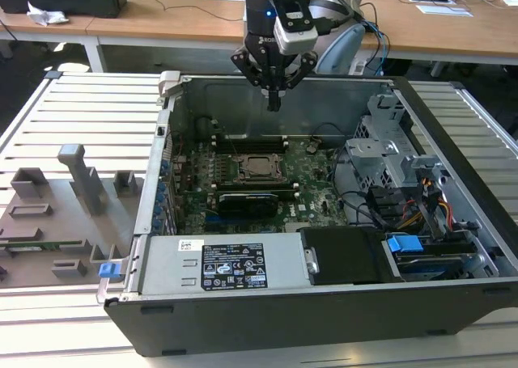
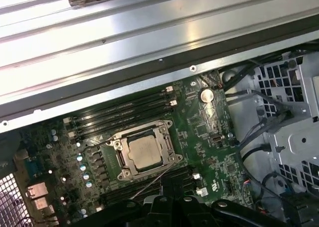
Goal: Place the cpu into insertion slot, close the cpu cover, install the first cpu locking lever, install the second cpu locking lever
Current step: 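Install the first cpu locking lever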
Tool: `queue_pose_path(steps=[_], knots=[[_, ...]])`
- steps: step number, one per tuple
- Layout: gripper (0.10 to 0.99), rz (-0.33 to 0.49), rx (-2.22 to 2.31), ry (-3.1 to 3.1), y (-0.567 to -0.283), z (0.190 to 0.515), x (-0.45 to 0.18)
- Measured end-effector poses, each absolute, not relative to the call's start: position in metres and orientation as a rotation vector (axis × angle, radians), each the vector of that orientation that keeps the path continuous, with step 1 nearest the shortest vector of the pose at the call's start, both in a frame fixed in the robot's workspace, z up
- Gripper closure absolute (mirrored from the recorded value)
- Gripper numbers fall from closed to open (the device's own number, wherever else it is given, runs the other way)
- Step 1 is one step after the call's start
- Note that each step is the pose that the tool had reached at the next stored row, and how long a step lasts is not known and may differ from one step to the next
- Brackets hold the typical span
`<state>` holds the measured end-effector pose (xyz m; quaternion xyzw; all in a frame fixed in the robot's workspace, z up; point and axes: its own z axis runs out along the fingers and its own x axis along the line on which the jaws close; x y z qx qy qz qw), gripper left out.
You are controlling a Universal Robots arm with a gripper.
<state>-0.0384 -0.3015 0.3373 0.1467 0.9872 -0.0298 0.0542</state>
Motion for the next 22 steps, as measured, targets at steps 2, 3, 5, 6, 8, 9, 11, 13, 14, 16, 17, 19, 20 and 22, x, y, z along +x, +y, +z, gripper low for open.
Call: queue_pose_path(steps=[2, 3, 5, 6, 8, 9, 11, 13, 14, 16, 17, 19, 20, 22], knots=[[0.980, -0.079, 0.447, 3.008, -0.3014, 0.3372, -0.0379], [0.980, -0.081, 0.449, 3.025, -0.3014, 0.3370, -0.0371], [0.980, -0.098, 0.455, 3.095, -0.3015, 0.3367, -0.0347], [0.980, -0.102, 0.457, 3.110, -0.3015, 0.3365, -0.0342], [0.980, -0.107, 0.458, 3.125, -0.3015, 0.3365, -0.0338], [0.980, -0.107, 0.448, 3.126, -0.3015, 0.3364, -0.0338], [0.980, -0.107, 0.421, 3.129, -0.3015, 0.3363, -0.0337], [0.980, -0.107, 0.369, 3.135, -0.3015, 0.3363, -0.0337], [0.980, -0.107, 0.348, 3.137, -0.3015, 0.3363, -0.0337], [0.980, -0.107, 0.316, 3.140, -0.3015, 0.3364, -0.0337], [0.980, -0.107, 0.296, 3.141, -0.3015, 0.3364, -0.0337], [0.980, -0.107, 0.296, 3.141, -0.3015, 0.3363, -0.0337], [0.980, -0.108, 0.296, 3.141, -0.3015, 0.3364, -0.0337], [0.980, -0.108, 0.296, 3.141, -0.3015, 0.3364, -0.0337]])
